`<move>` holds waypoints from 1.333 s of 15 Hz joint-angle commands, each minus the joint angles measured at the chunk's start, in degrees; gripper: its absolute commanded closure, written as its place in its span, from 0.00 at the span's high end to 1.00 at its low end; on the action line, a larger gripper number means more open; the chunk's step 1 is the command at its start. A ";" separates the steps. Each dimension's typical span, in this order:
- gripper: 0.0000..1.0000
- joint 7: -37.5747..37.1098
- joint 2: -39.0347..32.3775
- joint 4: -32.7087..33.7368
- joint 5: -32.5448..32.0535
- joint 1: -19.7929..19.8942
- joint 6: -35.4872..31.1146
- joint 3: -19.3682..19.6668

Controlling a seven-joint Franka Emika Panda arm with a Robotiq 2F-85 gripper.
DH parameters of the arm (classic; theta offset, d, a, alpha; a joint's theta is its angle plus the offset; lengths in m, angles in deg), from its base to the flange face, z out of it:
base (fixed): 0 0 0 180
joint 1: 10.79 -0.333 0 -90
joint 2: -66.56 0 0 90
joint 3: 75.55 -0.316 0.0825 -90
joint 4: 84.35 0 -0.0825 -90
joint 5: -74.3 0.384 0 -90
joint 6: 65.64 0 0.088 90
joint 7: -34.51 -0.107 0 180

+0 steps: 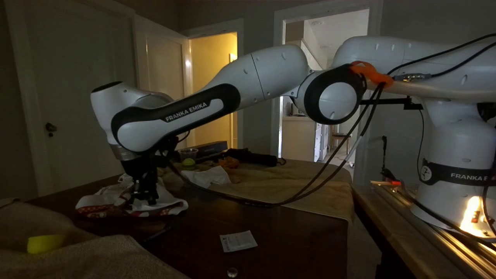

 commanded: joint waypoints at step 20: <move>0.48 4.04 -0.03 1.06 -2.23 -1.63 -2.34 0.18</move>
